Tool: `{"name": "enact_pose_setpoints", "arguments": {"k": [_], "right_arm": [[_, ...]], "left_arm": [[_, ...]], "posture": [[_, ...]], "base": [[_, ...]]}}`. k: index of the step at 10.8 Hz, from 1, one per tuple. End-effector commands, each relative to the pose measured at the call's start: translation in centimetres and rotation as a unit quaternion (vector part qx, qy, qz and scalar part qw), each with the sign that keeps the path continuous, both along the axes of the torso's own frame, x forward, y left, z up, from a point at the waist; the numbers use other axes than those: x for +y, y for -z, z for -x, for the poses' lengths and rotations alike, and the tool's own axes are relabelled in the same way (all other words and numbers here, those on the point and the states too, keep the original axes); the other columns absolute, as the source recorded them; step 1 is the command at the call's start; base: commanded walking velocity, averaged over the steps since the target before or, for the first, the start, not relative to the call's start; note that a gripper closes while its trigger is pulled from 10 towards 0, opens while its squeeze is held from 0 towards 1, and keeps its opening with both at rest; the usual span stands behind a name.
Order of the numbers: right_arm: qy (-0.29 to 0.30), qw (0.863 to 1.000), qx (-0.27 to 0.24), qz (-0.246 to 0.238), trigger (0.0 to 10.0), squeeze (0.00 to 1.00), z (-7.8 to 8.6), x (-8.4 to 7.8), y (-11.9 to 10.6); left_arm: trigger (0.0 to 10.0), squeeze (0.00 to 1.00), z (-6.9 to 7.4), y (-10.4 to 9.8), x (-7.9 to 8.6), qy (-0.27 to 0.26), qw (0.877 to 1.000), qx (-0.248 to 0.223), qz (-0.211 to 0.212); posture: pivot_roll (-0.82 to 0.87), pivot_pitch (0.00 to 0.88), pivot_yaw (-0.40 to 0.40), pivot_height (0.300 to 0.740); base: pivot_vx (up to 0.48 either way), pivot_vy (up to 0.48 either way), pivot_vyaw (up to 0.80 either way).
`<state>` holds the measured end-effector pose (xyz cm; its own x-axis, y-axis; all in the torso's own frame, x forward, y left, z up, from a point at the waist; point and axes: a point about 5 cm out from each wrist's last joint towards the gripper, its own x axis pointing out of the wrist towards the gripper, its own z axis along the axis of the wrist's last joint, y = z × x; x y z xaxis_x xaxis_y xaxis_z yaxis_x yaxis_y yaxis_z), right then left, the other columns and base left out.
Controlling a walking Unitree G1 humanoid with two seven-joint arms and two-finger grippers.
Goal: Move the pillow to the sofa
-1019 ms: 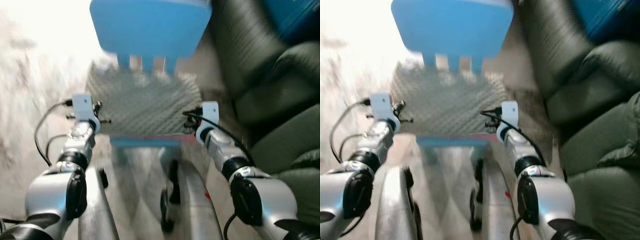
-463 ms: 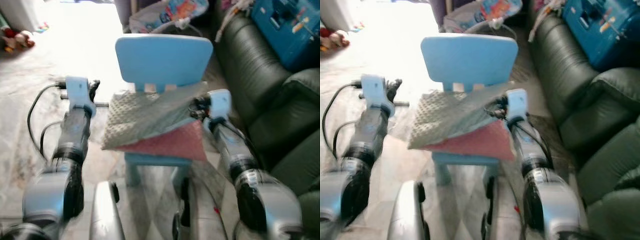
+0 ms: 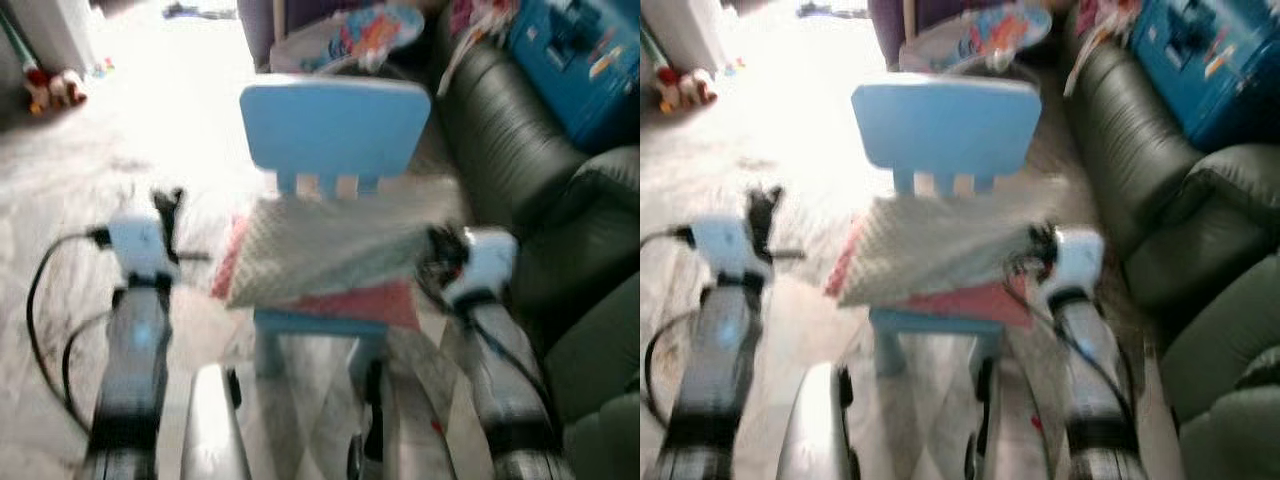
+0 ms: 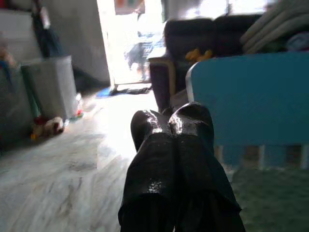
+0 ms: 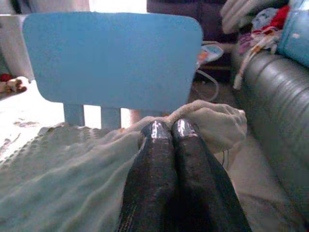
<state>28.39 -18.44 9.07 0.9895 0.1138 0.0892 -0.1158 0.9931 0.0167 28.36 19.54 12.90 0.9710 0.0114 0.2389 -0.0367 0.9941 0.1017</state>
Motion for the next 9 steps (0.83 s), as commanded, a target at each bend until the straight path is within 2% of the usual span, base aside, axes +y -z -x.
{"name": "enact_pose_setpoints", "arguments": {"k": [1,2,3,4,6,7,8,9], "right_arm": [[0.006,1.0,-0.018,-0.005,0.0,0.0,0.3,-0.1,-1.0],[0.018,1.0,0.006,-0.001,0.0,0.0,2.5,-0.5,-0.6],[0.02,0.999,0.028,0.003,0.0,0.0,3.6,-0.6,0.1],[0.024,0.998,0.055,-0.006,0.0,0.0,4.7,-0.6,1.2],[0.016,0.997,0.077,-0.013,0.0,0.0,5.1,0.1,1.4],[0.019,0.997,0.079,-0.013,0.0,0.0,4.7,-0.1,1.2],[0.028,0.996,0.082,-0.011,0.0,0.0,4.4,-0.7,1.1],[0.029,0.996,0.082,-0.009,0.0,0.0,4.3,-0.8,1.1]], "left_arm": [[0.0,0.0,0.5,-0.8,-0.6,0.016,1.0,-0.012,-0.007],[0.0,0.0,2.8,-0.8,-1.1,0.013,1.0,0.004,-0.014],[0.0,0.0,3.6,-0.7,-1.4,0.01,1.0,0.014,-0.012],[0.0,0.0,4.2,-0.2,-1.6,0.004,1.0,0.029,-0.007],[0.0,0.0,4.6,0.8,-2.4,0.003,0.998,0.065,0.009],[3.8,0.0,4.4,1.1,-2.6,0.003,0.997,0.083,0.01],[10.0,0.0,4.3,1.8,-2.4,-0.002,0.994,0.111,0.002],[10.0,0.0,4.2,2.3,-2.2,-0.005,0.992,0.127,0.005]], "posture": [[0.05,0.0,-0.048,0.554],[0.05,0.0,-0.041,0.554],[0.05,0.0,-0.04,0.554],[0.05,0.0,-0.042,0.554],[0.04,0.0,-0.039,0.554],[0.04,0.0,-0.035,0.562],[0.04,0.0,-0.033,0.562],[0.04,0.0,-0.032,0.562]], "base": [[0.0,0.0,0.0],[0.0,0.0,0.0],[0.0,0.0,0.0],[0.0,0.0,0.0],[0.0,0.0,0.0],[0.0,0.0,0.0],[0.0,0.0,0.0],[0.0,0.0,0.0]]}}
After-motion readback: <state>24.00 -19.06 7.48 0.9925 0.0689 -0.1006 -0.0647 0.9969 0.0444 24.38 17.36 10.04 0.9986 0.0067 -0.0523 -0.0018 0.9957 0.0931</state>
